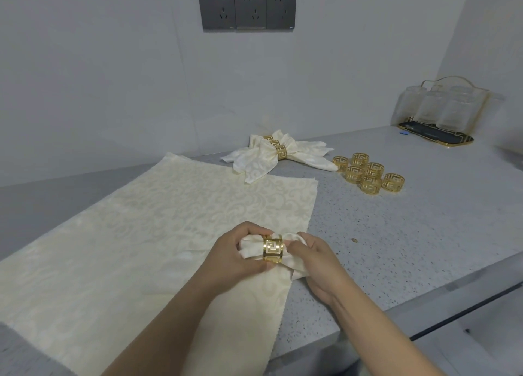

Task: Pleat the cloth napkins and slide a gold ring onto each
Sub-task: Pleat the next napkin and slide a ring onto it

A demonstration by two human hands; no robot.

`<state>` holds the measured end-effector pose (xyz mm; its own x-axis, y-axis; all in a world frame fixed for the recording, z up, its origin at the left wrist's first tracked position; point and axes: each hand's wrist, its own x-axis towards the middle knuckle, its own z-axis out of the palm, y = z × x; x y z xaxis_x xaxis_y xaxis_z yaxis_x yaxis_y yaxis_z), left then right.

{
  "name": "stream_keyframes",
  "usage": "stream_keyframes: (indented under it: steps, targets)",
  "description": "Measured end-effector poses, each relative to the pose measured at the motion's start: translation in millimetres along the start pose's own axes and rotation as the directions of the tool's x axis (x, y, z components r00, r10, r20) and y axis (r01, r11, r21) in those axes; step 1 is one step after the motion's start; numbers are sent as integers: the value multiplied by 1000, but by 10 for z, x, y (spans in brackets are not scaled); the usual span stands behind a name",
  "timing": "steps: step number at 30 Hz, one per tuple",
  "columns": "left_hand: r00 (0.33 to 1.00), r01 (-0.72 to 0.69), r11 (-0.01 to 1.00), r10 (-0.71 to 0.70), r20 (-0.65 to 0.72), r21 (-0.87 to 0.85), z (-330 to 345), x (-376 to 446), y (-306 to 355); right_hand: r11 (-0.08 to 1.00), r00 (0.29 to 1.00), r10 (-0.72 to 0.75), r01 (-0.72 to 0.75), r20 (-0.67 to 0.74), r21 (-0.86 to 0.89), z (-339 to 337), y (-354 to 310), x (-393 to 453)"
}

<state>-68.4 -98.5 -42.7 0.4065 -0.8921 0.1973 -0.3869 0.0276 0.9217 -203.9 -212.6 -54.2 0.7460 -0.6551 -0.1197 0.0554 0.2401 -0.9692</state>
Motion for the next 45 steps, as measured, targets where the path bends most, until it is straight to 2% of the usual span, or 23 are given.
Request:
stream_keyframes:
  steps: [3, 6, 11, 16, 20, 23, 25, 28, 34, 41, 45]
  targets:
    - [1000, -27, 997, 28, -6, 67, 5, -7, -13, 999, 1000, -15, 15, 6, -29, -21, 20, 7]
    - [993, -114, 977, 116, 0, 178, 32, -3, -28, 999, 1000, -17, 17, 8, -51, -50, 40, 34]
    - [978, -206, 942, 206, 29, 265, 26, 15, -48, 999, 997, 37, -38, 68, 11, -58, 19, 59]
    - [971, -236, 920, 237, 35, 313, 22, 35, -50, 996, 992, 48, -57, 113, 72, -79, 6, 64]
    - [945, -307, 891, 327, -4, 334, 81, 16, -95, 999, 999, 10, -12, 52, 45, -71, 27, 54]
    - [974, -218, 928, 226, 10, 303, 87, -1, -90, 999, 999, -44, 44, 0, -13, -46, 62, 59]
    - [989, -140, 935, 146, 6, 326, 72, 6, -86, 997, 997, -74, 74, -6, -18, -44, 79, 51]
    - [999, -50, 965, 51, 1, 258, 52, 28, -62, 995, 995, -102, 102, 8, -20, -52, 75, 21]
    - [998, -65, 987, 68, -18, 149, 20, 44, -79, 995, 995, -98, 98, -34, -8, -21, 107, 15]
    - [996, -66, 994, 71, -55, 88, 48, 46, -80, 996, 999, -44, 45, 18, -74, -10, 47, 38]
    - [990, -104, 984, 116, -79, 148, 77, 59, -72, 997, 997, -22, 15, 79, 82, -39, -4, 27]
